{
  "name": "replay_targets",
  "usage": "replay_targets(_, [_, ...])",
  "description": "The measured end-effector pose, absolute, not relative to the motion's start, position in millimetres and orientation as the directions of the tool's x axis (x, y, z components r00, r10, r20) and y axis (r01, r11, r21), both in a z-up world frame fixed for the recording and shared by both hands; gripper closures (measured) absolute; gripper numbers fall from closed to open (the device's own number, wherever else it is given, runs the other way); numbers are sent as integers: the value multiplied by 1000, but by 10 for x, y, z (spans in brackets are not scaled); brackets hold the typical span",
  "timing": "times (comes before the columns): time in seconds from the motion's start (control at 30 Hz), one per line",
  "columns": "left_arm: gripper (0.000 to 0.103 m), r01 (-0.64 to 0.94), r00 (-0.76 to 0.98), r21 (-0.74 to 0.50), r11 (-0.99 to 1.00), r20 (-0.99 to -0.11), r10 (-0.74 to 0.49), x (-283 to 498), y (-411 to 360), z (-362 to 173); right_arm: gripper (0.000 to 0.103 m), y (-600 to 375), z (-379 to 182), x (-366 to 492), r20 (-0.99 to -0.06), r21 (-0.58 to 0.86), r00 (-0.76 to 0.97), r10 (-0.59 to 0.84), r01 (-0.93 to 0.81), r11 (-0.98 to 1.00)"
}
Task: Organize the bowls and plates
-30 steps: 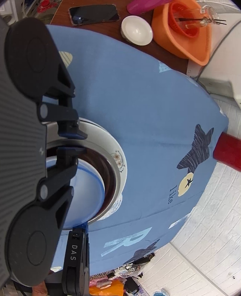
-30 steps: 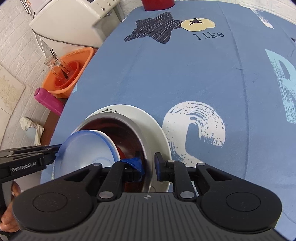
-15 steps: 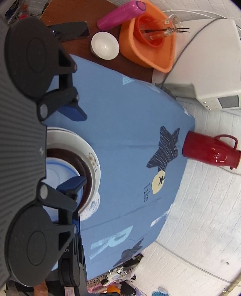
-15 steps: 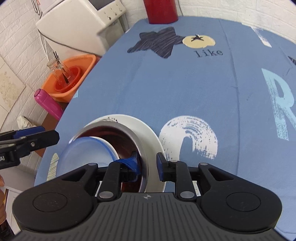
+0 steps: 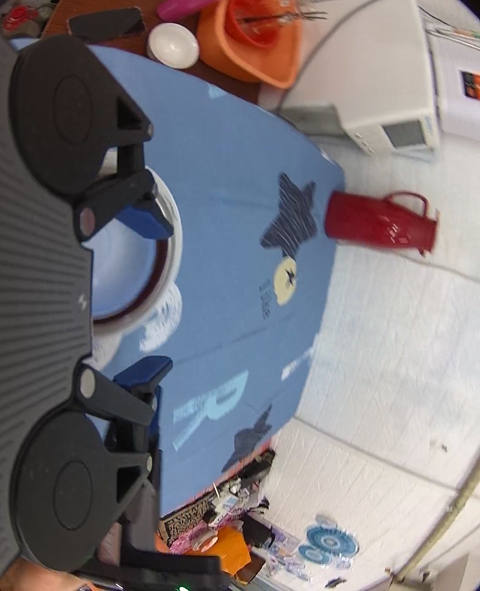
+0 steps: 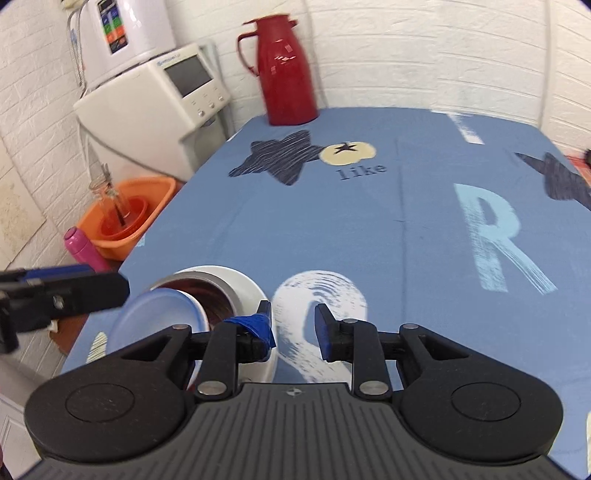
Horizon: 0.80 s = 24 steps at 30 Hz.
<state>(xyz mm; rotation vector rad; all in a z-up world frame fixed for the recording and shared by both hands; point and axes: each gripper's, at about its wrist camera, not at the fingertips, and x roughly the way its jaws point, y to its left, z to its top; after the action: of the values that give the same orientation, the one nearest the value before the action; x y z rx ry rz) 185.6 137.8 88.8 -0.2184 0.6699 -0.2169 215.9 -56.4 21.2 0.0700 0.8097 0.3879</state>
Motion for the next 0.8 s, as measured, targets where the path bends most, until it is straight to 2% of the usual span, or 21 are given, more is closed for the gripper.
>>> replay_targets(0.3, [32,234,800,-191,953,-519,-300,1647,512,994,93,-1314,-124,1825,-689,336,643,333,-124,934])
replay_targets(0.4, [32,229,827,-204,952,-475,-300,1563,266,1011,93,-1544,-135,1739,-644,385,698,313,-59,921])
replay_targets(0.47, [30,221,840,-234,947,-448,-307,1495,120,985,92,-1649,-123,1614,-570,406,777,269,-19,914])
replay_targets(0.53, [30,201,841,-222,954,-460,-284,1414,-33,893,90,-1711,-173,1461,-533,420,821,204,48,906])
replay_targets(0.63, [30,224,818,-148,963,-509,-269,1293,-183,716,89,-1713,-252,1325,-580,335,799,159,56,941])
replay_targets(0.8, [30,188,809,-152,970,-536,-241,1066,-126,493,88,-1782,-375,1045,-574,287,812,102,84,954])
